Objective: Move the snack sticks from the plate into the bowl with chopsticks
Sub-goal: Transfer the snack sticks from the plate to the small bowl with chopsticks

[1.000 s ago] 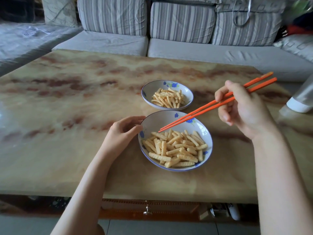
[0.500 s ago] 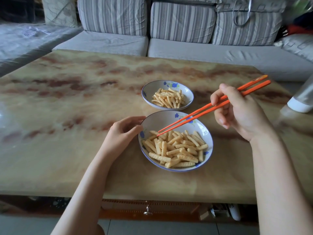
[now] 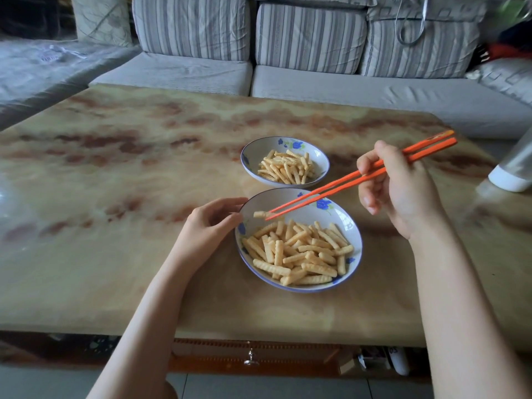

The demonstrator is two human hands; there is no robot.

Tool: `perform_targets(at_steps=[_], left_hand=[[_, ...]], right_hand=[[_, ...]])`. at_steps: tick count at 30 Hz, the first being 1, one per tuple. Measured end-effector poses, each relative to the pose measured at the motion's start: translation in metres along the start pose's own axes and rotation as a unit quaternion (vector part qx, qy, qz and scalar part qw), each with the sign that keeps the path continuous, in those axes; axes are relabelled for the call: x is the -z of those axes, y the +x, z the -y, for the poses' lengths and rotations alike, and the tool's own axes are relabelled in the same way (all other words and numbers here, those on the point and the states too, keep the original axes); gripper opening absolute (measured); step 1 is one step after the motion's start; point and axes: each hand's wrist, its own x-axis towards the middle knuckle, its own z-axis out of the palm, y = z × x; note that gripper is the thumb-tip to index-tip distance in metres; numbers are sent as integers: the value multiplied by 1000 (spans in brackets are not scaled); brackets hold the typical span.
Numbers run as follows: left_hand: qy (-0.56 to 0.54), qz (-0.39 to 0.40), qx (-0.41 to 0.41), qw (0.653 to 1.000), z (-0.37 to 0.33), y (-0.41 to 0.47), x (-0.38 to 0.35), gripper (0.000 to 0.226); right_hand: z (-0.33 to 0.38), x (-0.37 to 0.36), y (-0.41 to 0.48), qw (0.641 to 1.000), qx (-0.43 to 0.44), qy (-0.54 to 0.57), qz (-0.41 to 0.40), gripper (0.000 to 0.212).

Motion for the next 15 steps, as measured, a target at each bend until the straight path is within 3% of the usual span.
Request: perform_targets(at_steps=[7, 15], left_hand=[[3, -2, -1, 1000, 1, 1, 0, 37], [7, 0, 6, 1000, 0, 1, 0, 39]], right_hand=[[-13, -18, 12, 985, 49, 85, -142, 42], [-34, -50, 21, 989, 67, 67, -113, 42]])
